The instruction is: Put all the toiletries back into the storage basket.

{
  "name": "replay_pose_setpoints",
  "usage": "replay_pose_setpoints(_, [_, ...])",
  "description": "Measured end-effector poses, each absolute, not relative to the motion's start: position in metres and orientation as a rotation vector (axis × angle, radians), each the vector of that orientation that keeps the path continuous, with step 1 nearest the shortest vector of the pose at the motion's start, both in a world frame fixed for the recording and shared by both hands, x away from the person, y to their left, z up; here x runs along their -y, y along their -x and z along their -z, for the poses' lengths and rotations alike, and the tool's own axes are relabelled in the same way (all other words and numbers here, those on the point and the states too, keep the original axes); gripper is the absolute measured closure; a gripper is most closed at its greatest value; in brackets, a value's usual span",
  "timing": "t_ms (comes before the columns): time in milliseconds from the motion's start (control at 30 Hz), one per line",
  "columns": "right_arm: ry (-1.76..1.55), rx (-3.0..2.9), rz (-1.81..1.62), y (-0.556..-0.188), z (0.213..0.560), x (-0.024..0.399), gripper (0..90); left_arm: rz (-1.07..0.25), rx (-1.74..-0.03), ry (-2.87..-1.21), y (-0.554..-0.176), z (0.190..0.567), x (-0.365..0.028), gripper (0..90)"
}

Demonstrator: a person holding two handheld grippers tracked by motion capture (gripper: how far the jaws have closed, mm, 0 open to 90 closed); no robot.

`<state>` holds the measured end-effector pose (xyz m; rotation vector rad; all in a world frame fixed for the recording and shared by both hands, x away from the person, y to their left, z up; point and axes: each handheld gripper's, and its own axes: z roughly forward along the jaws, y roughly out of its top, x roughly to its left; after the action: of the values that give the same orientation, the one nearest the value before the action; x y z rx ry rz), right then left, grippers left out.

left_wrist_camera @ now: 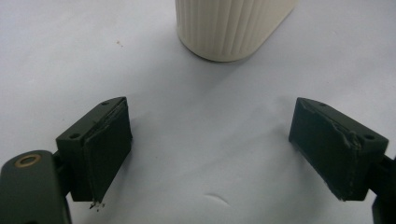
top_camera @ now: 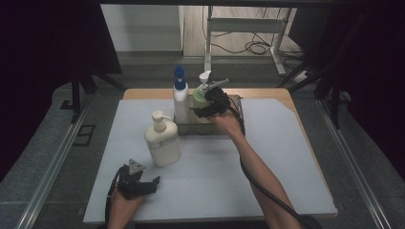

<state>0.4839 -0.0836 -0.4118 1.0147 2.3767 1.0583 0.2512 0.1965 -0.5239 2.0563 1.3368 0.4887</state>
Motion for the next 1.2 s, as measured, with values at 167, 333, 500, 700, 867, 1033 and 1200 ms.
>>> replay_pose_setpoints(167, [-1.019, -2.381, -1.058, -0.485, 0.415, 0.084, 11.6, -0.488, -1.337, -2.057, -0.251, 0.524, -0.196, 12.9])
replay_pose_setpoints(333, [-1.024, -2.391, -1.058, -0.486, 0.415, 0.086, 11.4, -0.488, -1.337, -2.056, -0.251, 0.524, -0.196, 12.9])
replay_pose_setpoints(500, [-1.021, -2.391, -1.083, -0.487, 0.416, 0.089, 11.1, -0.488, -1.337, -2.056, -0.251, 0.524, -0.196, 12.9])
replay_pose_setpoints(700, [-1.016, -2.379, -1.112, -0.487, 0.418, 0.091, 10.7, -0.488, -1.337, -2.056, -0.251, 0.524, -0.196, 12.9])
replay_pose_setpoints(867, [-1.01, -2.379, -1.132, -0.484, 0.418, 0.094, 8.2, -0.489, -1.337, -2.056, -0.251, 0.524, -0.196, 12.9])
replay_pose_setpoints(1033, [-0.986, -2.367, -1.138, -0.479, 0.417, 0.101, 7.3, -0.489, -1.336, -2.055, -0.251, 0.524, -0.196, 12.9])
replay_pose_setpoints(1200, [-0.99, -2.366, -1.154, -0.473, 0.417, 0.112, 7.7, -0.489, -1.336, -2.056, -0.251, 0.524, -0.196, 12.9])
